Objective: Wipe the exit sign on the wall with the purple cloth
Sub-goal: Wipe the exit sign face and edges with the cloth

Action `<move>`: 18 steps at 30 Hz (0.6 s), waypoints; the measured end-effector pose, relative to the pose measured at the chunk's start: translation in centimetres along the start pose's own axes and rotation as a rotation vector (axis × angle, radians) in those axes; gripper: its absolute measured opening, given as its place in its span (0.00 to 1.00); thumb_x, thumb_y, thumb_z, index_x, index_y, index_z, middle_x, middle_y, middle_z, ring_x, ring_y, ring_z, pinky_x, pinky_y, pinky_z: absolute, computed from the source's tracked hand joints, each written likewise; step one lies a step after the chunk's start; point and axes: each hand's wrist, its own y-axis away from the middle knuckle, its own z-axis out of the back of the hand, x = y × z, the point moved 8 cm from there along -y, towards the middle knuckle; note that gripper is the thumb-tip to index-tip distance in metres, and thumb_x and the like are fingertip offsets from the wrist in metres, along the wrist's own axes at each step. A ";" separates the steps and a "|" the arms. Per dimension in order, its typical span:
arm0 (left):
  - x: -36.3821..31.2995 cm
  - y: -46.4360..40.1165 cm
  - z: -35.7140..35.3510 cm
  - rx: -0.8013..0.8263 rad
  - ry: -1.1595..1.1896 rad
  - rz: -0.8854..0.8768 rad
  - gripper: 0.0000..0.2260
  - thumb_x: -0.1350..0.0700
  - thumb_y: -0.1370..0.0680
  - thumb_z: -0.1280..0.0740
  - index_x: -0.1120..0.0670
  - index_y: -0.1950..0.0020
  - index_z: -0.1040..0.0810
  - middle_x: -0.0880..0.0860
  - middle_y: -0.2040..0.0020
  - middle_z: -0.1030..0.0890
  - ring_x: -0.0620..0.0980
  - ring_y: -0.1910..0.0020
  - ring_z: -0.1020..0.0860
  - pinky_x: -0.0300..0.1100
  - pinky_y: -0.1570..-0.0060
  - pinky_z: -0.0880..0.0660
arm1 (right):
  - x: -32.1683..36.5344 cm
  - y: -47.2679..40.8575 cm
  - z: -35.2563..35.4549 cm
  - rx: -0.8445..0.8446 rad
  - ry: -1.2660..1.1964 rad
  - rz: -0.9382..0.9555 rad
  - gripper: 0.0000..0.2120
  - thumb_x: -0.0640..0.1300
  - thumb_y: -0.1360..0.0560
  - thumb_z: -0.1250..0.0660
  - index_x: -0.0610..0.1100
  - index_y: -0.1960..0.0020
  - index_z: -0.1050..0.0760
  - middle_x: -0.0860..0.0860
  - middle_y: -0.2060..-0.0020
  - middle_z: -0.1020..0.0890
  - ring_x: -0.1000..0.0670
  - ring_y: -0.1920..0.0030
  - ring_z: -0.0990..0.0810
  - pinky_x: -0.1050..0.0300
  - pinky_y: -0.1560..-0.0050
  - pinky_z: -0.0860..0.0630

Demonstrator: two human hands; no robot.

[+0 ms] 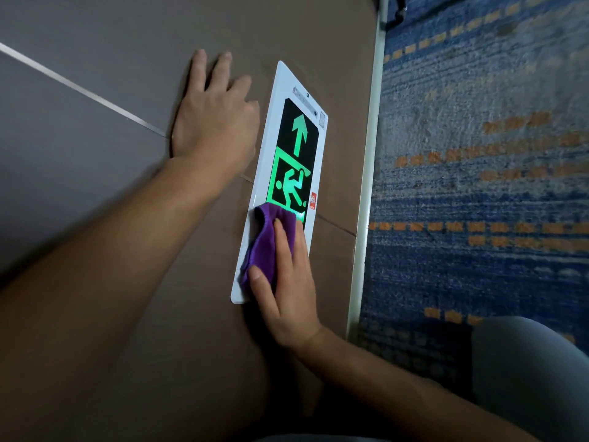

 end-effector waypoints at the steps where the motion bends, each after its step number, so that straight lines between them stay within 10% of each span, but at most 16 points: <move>1: -0.1 0.0 0.0 0.000 0.007 0.000 0.16 0.55 0.21 0.36 0.55 0.35 0.18 0.58 0.25 0.28 0.63 0.20 0.42 0.63 0.21 0.51 | 0.0 -0.6 0.0 -0.012 0.015 0.004 0.32 0.58 0.16 0.44 0.48 0.16 0.47 0.50 0.16 0.46 0.49 0.16 0.49 0.39 0.20 0.40; 18: -0.2 -0.4 0.0 -0.034 0.031 0.020 0.16 0.56 0.19 0.41 0.56 0.38 0.17 0.57 0.29 0.25 0.61 0.21 0.40 0.62 0.21 0.51 | -4.6 -23.3 5.2 -0.215 0.157 -0.190 0.27 0.55 0.17 0.45 0.52 0.18 0.38 0.47 0.21 0.35 0.43 0.21 0.36 0.41 0.25 0.32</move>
